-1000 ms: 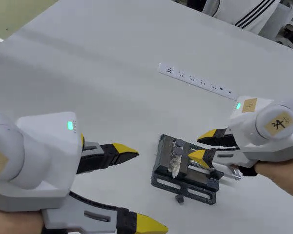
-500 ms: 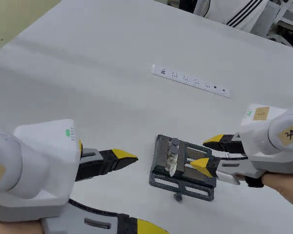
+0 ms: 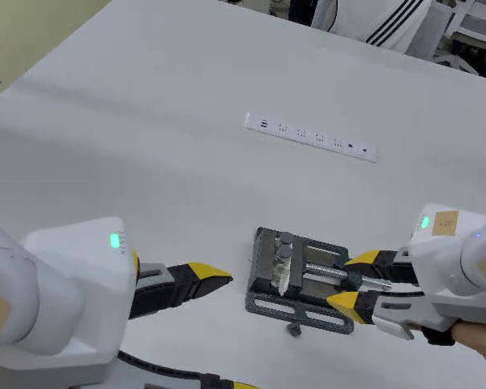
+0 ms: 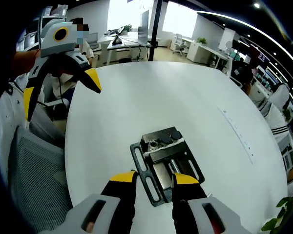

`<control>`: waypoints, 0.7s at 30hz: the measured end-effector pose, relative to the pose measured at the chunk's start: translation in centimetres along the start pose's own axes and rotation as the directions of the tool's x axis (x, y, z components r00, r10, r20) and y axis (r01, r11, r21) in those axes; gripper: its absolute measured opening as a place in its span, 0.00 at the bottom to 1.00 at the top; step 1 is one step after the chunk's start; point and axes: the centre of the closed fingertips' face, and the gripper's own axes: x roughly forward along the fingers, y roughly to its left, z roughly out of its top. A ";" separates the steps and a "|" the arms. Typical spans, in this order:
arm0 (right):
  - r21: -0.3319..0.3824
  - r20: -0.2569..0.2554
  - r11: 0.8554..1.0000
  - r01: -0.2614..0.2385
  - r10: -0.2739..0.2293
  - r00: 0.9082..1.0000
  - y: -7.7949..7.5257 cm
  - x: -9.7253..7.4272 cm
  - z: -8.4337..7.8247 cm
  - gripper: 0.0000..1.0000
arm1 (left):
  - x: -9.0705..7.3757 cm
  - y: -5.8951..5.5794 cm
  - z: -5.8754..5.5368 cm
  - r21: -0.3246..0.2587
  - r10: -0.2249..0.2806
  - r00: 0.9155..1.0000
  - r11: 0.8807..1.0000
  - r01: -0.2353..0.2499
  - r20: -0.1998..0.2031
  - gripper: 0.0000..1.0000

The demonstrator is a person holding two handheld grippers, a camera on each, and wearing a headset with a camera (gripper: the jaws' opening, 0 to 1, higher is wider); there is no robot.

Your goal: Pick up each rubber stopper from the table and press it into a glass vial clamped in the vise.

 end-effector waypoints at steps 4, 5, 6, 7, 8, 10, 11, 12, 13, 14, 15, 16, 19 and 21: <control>-0.039 -0.012 0.999 -0.017 0.017 1.000 0.5 -0.1 -0.6 0.25 | 0.1 -0.2 0.0 0.002 -0.001 1.000 1.000 0.001 -0.003 0.72; -0.053 -0.011 0.998 -0.024 0.023 1.000 0.6 -0.1 -0.7 0.25 | 0.1 -0.2 0.0 0.002 -0.001 1.000 1.000 0.001 -0.004 0.72; -0.066 -0.009 0.997 -0.030 0.030 1.000 0.7 -0.1 -0.8 0.25 | 0.1 -0.2 0.0 0.003 0.000 1.000 1.000 0.000 -0.004 0.72; -0.068 -0.013 0.997 -0.034 0.034 0.999 0.8 0.0 -1.0 0.25 | 0.2 -0.2 0.0 0.002 0.001 1.000 1.000 -0.001 -0.005 0.72; -0.082 -0.013 0.996 -0.042 0.041 0.999 0.9 0.0 -1.0 0.25 | 0.2 -0.2 -0.1 0.002 0.003 1.000 1.000 -0.003 -0.008 0.72; -0.108 -0.017 0.993 -0.055 0.054 0.998 1.1 0.0 -1.3 0.25 | 0.2 -0.2 -0.1 0.000 0.003 1.000 1.000 -0.003 -0.010 0.72; -0.132 -0.017 0.989 -0.072 0.071 0.997 1.4 0.0 -1.3 0.24 | 0.3 -0.3 -0.1 -0.001 0.003 1.000 1.000 -0.003 -0.009 0.72; -0.150 -0.011 0.986 -0.077 0.076 0.997 1.5 0.1 -1.2 0.24 | 0.3 -0.3 -0.1 -0.001 0.002 1.000 1.000 -0.002 -0.008 0.72; -0.163 -0.017 0.983 -0.082 0.080 0.997 1.5 0.1 -1.4 0.23 | 0.3 -0.4 -0.1 -0.002 0.002 1.000 1.000 -0.002 -0.009 0.72; -0.190 -0.022 0.977 -0.099 0.097 0.995 1.7 0.2 -1.6 0.23 | 0.3 -0.4 -0.2 -0.002 0.003 1.000 1.000 -0.003 -0.011 0.72; -0.217 -0.019 0.970 -0.109 0.107 0.994 1.9 0.3 -1.5 0.22 | 0.3 -0.4 -0.2 -0.003 0.004 1.000 1.000 -0.004 -0.012 0.72; -0.245 -0.024 0.963 -0.111 0.109 0.994 2.0 0.3 -1.6 0.22 | 0.3 -0.4 -0.2 -0.004 0.005 1.000 1.000 -0.005 -0.012 0.72; -0.332 -0.042 0.934 -0.132 0.125 0.991 2.3 0.6 -1.5 0.18 | 0.2 -0.3 -0.2 -0.008 0.008 1.000 1.000 -0.008 -0.008 0.72; -0.372 -0.056 0.917 -0.141 0.130 0.990 2.4 0.9 -1.5 0.16 | 0.2 -0.3 -0.3 -0.010 0.009 1.000 1.000 -0.009 -0.009 0.72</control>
